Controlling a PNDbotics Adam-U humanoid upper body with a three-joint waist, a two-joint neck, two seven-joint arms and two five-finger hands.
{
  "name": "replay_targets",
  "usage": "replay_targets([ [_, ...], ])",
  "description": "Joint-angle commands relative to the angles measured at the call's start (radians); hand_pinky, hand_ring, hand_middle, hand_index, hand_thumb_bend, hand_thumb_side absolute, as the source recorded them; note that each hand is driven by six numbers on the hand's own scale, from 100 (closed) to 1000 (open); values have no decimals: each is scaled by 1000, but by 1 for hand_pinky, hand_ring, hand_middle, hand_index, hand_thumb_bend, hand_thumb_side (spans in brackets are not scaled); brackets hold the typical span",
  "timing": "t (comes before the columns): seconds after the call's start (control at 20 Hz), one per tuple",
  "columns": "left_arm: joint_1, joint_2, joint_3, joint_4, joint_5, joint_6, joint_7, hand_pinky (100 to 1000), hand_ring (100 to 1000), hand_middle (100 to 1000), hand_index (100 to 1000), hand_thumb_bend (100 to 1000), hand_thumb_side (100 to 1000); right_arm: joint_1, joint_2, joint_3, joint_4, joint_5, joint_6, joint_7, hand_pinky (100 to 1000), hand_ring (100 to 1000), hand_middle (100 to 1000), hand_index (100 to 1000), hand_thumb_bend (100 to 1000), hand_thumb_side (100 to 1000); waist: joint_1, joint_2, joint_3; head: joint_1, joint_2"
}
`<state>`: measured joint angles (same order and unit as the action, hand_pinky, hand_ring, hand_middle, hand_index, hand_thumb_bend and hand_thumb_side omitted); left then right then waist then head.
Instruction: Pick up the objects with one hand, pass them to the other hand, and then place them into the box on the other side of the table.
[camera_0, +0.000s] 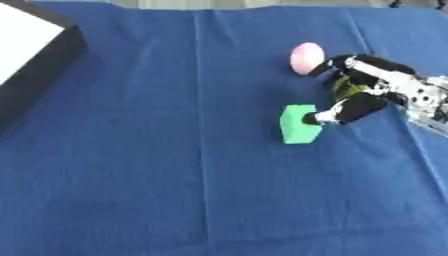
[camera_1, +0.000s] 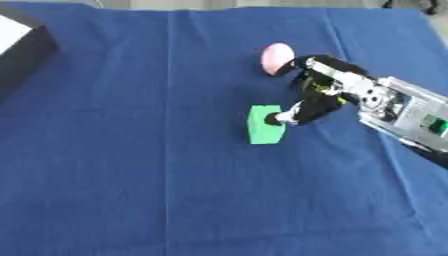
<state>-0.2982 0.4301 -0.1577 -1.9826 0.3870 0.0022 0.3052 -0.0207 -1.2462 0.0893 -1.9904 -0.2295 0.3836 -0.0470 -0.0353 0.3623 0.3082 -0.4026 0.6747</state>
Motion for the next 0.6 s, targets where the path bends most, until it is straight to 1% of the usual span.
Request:
replay_targets([
  [0.05, -4, 24, 6, -17, 5, -1, 2, 734, 538, 560, 733, 143, 791, -6, -30, 3, -10, 34, 4, 16, 719, 781, 871, 818, 622, 211, 3, -27, -3, -6, 12],
  [0.25, -2, 24, 4, -17, 4, 1, 2, 733, 538, 560, 733, 143, 794, -18, -36, 1, -10, 57, 14, 23, 736, 788, 876, 823, 621, 205, 6, -26, -6, -8, 27],
  [0.6, -3, 26, 1, -17, 3, 4, 1, 732, 537, 560, 733, 144, 799, -28, -40, 6, -10, 81, 27, 39, 780, 800, 881, 830, 608, 196, 4, -21, -3, -5, 39],
])
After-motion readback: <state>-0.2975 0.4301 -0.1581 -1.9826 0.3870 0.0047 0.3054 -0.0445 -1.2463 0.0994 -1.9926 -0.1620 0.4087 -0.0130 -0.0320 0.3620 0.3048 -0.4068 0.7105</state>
